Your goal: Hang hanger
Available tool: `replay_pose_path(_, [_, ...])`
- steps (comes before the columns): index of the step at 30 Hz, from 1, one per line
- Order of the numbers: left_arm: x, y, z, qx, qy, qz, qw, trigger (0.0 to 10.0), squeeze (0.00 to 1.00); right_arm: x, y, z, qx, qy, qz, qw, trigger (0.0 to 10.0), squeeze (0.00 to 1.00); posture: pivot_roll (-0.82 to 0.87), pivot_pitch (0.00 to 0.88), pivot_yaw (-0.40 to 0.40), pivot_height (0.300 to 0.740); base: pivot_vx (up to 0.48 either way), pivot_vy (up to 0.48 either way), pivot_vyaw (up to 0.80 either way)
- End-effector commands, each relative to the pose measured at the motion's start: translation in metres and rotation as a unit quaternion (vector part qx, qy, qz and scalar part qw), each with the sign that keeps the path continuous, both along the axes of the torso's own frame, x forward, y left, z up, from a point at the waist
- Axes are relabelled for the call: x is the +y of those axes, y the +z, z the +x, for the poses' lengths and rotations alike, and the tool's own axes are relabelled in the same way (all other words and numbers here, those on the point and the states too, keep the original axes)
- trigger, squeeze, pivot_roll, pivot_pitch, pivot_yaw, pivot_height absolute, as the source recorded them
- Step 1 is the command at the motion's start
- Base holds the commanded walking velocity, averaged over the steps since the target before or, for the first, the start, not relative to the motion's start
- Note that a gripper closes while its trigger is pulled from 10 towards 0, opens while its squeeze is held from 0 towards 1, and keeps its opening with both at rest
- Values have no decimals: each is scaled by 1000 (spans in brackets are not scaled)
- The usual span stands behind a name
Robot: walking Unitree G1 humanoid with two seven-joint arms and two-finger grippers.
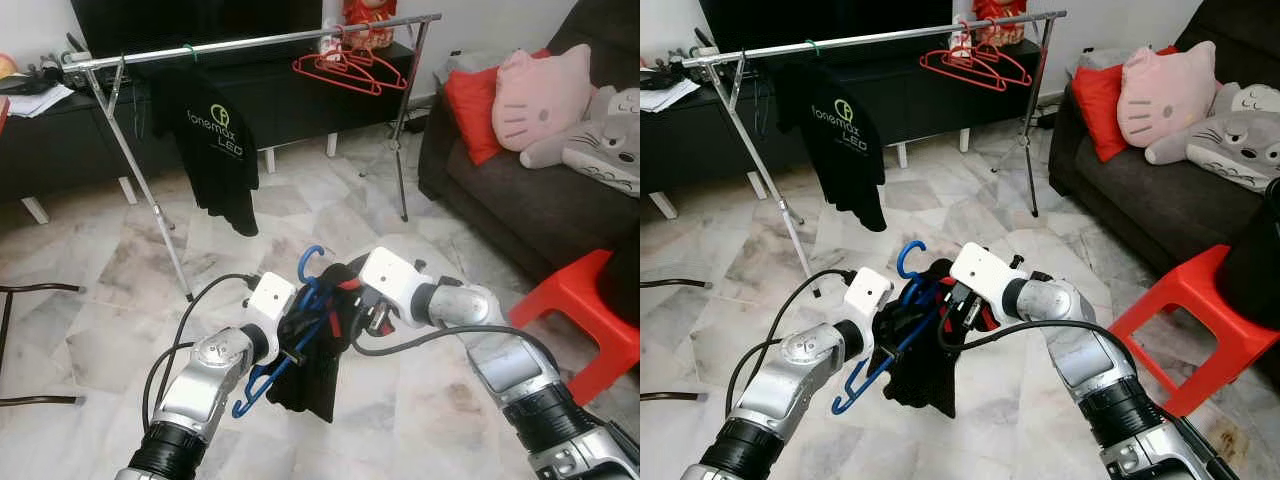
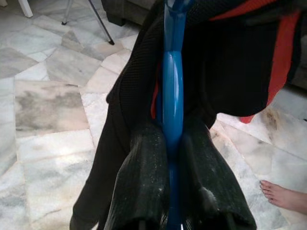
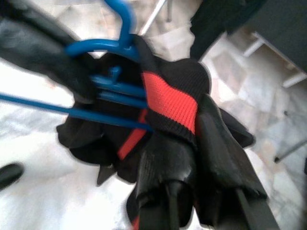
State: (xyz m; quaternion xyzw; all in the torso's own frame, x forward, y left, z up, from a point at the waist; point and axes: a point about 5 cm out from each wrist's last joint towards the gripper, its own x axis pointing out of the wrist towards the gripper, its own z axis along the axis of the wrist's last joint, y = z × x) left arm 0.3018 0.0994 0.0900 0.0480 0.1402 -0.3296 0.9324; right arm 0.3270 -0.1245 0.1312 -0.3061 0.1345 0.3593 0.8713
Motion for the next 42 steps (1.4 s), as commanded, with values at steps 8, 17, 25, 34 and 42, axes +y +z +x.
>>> replay_pose_path(8, [-5, 6, -5, -9, -37, -12, 999, 10000, 0, -6, 26, 21, -86, -45, 11, 995, 10000, 0, -75, 0, -47, 740, 0, 0, 0])
replay_pose_path(17, [-5, 5, -7, -3, -46, -13, 999, 10000, 0, 24, 22, 4, -47, 67, 21, 996, 10000, 0, -72, 0, -49, 740, 0, 0, 0])
replay_pose_path(25, [-7, 5, -11, 1, -69, -18, 997, 10000, 0, 29, 23, -6, -48, 117, 28, 992, 10000, 0, -72, 0, -49, 740, 0, 0, 0])
replay_pose_path(34, [-7, 6, -11, -2, -63, -23, 998, 10000, 0, 33, 20, -14, -19, 154, 22, 988, 10000, 0, -74, 0, -46, 740, 0, 0, 0])
replay_pose_path(42, [-8, 9, -8, -11, -50, -30, 998, 10000, 0, 17, 18, -3, -27, 82, 17, 996, 10000, 0, -77, 0, -47, 740, 0, 0, 0])
